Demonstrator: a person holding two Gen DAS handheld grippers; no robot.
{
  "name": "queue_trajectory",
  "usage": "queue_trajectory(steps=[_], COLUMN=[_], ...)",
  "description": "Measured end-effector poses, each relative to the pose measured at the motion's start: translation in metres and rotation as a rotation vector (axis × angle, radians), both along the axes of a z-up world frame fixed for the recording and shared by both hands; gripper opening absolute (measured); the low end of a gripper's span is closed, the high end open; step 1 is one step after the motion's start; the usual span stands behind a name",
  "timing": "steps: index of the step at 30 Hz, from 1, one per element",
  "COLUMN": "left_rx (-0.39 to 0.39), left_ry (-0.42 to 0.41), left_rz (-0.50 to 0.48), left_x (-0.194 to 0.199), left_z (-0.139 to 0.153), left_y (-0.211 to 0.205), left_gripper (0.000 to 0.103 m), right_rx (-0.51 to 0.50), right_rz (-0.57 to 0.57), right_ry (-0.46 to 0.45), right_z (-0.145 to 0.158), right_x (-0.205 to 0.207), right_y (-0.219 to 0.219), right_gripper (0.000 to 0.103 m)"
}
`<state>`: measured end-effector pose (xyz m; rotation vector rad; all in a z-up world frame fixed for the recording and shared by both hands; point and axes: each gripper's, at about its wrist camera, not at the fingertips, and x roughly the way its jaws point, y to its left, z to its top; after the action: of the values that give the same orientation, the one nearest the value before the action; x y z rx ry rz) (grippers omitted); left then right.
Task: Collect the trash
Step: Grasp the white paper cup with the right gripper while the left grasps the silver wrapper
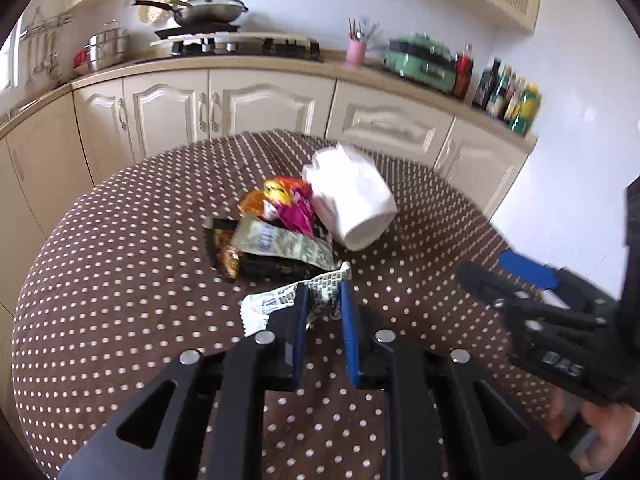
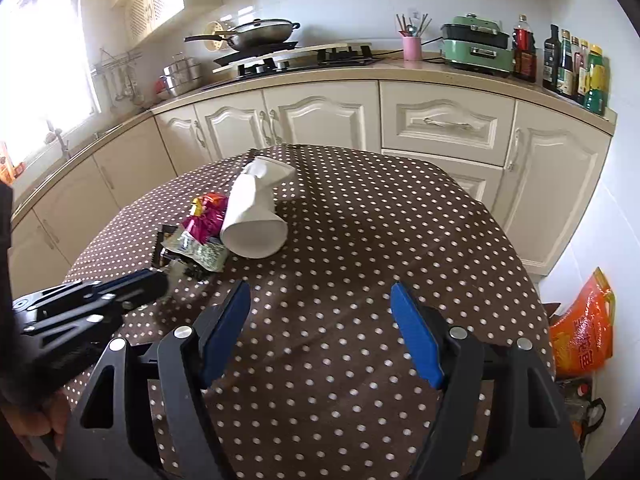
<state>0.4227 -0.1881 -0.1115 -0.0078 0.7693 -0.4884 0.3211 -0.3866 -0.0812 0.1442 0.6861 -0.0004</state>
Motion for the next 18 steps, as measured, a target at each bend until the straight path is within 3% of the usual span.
queue_trajectory(steps=[4, 8, 16, 17, 18], left_rx=[-0.078, -0.091, -0.102, -0.104, -0.106], left_ry=[-0.051, -0.077, -0.068, -0.067, -0.066], left_rz=[0.039, 0.094, 0.137, 0.138, 0.137], left_x=[-0.004, 0.006, 0.018, 0.017, 0.017], left_z=[0.021, 0.033, 0.029, 0.029, 0.028], left_y=[0.027, 0.047, 0.071, 0.074, 0.076], left_gripper=[0.015, 0.015, 0.015, 0.015, 0.015], right_rx=[-0.011, -0.018, -0.097, -0.101, -0.102], right_rz=[0.021, 0.048, 0.063, 0.066, 0.071], right_ry=[-0.007, -0.003, 0.022, 0.028, 0.042], right_z=[0.006, 0.011, 0.008, 0.007, 0.005], right_x=[0.013, 0.034, 0.087, 0.091, 0.097], right_y=[0.011, 0.025, 0.05, 0.05, 0.051], right_gripper=[0.07, 0.07, 0.07, 0.063, 0.041])
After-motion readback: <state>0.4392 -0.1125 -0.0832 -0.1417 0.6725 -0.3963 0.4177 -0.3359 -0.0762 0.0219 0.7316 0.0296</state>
